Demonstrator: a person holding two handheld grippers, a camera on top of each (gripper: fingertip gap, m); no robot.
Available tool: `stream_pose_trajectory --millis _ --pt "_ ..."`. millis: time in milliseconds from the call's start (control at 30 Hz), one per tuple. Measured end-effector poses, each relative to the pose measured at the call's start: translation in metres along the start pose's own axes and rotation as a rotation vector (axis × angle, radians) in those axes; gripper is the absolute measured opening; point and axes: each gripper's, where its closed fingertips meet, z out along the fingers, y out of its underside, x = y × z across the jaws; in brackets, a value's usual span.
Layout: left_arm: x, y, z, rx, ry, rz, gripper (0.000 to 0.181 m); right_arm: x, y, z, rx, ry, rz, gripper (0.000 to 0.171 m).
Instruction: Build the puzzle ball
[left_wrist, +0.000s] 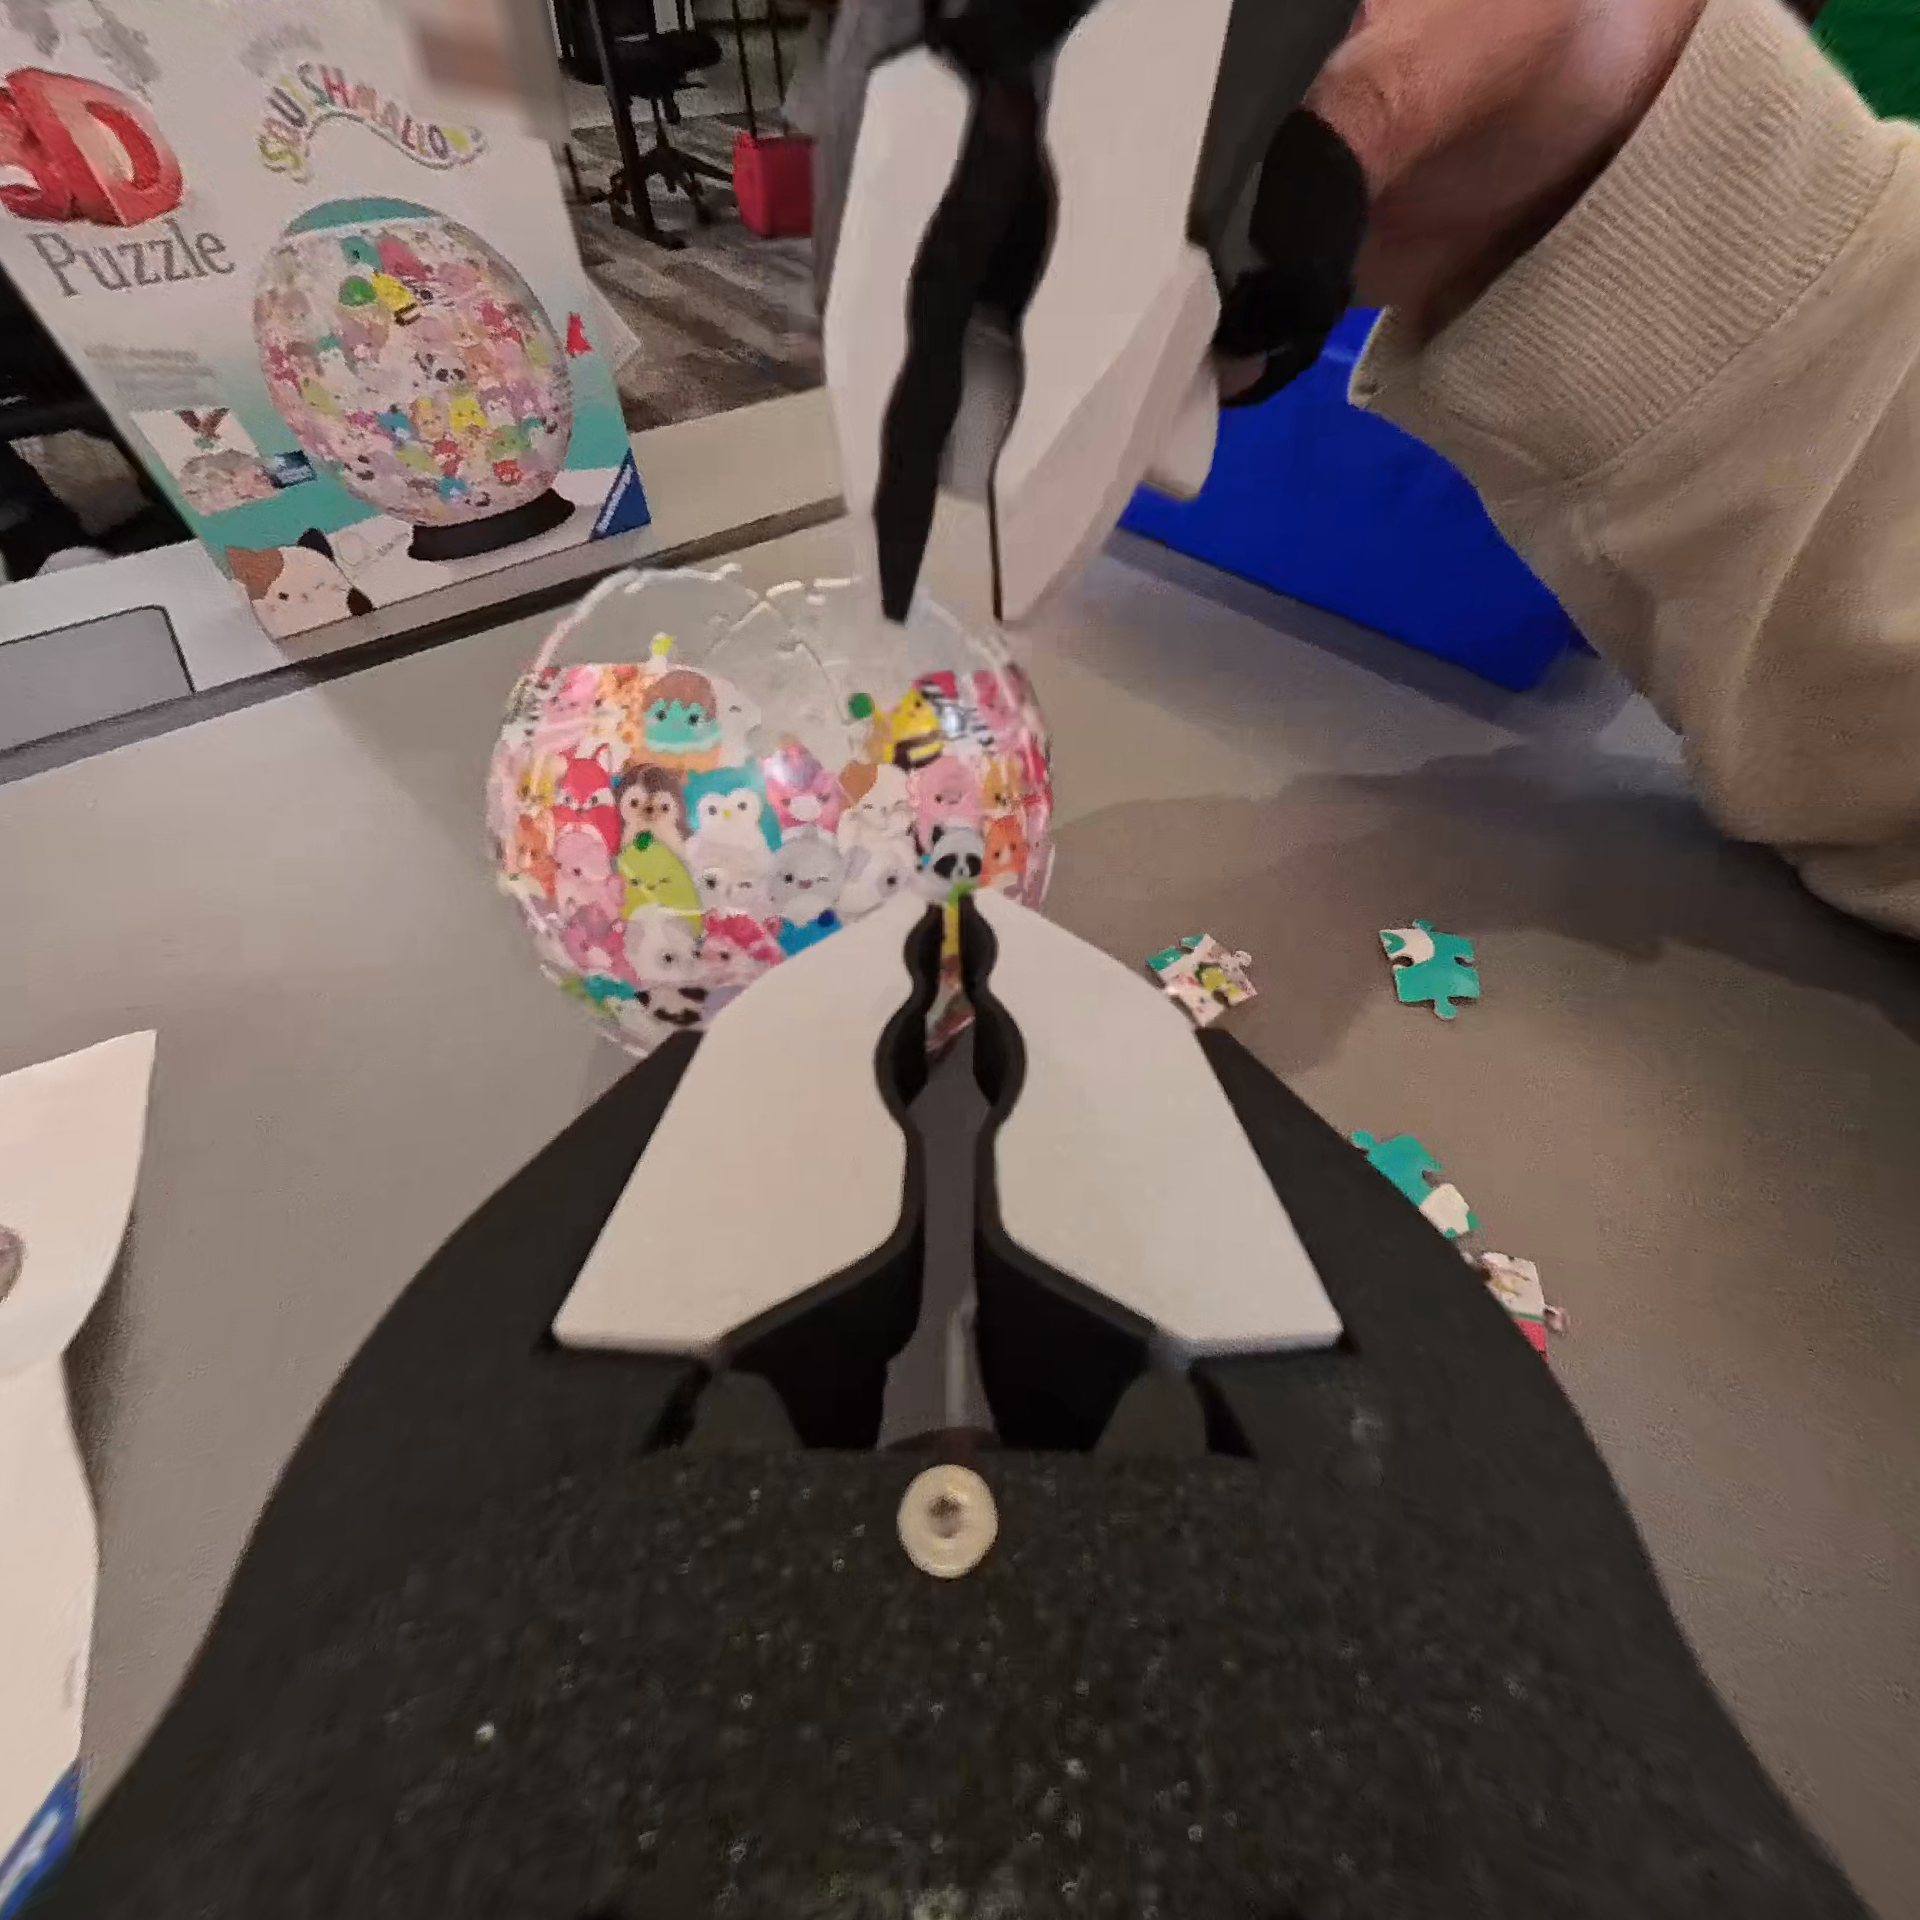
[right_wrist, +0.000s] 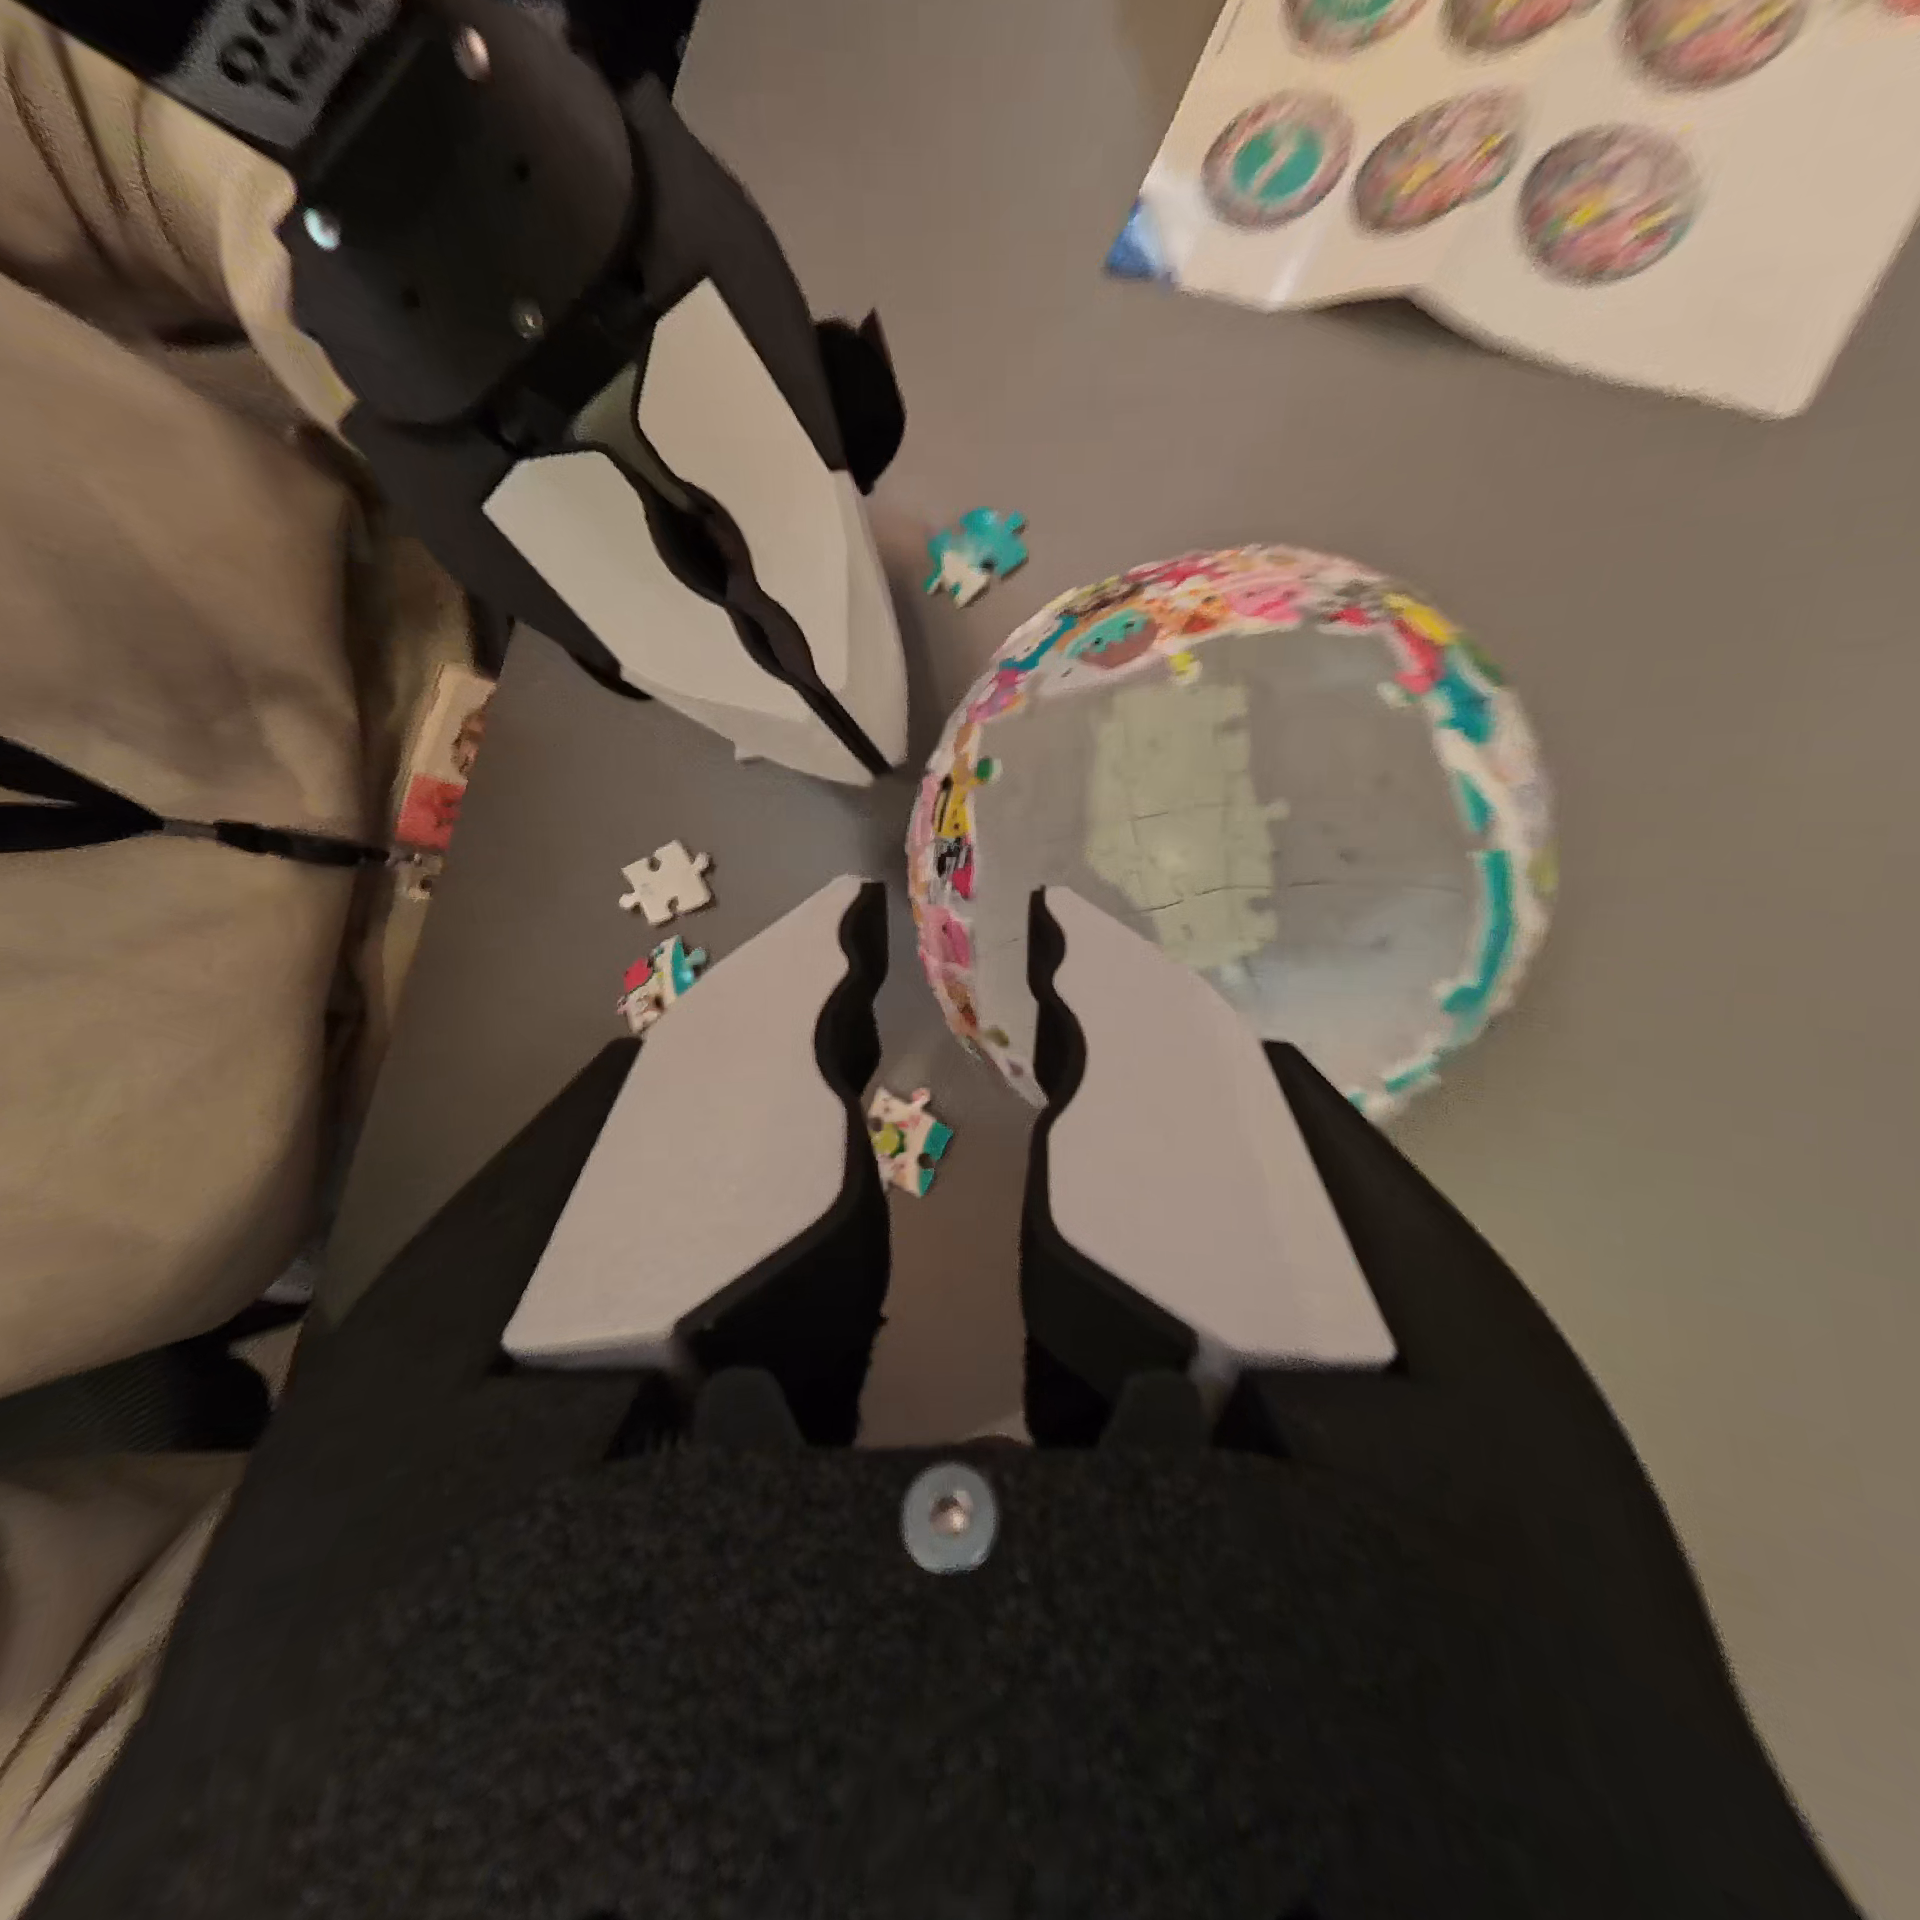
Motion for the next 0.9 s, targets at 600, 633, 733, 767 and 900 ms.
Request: stream_pose_trajectory --millis 600,633,733,767,900 --pt "-0.025 0.033 0.023 -0.274 0.311 -0.381 0.123 0.033 0.040 0.030 0.573 0.040 0.437 0.145" --pt "-0.026 0.032 0.025 -0.274 0.307 -0.384 0.122 0.037 0.036 0.031 0.607 0.035 0.461 0.145" --pt "-0.029 0.034 0.029 -0.286 0.298 -0.391 0.118 0.039 0.020 0.031 0.700 -0.014 0.500 0.140" --pt "-0.031 0.035 0.030 -0.285 0.294 -0.390 0.115 0.040 0.019 0.032 0.702 0.001 0.498 0.140" --pt "-0.032 0.033 0.031 -0.277 0.332 -0.392 0.115 0.043 0.020 0.038 0.663 0.132 0.472 0.141"
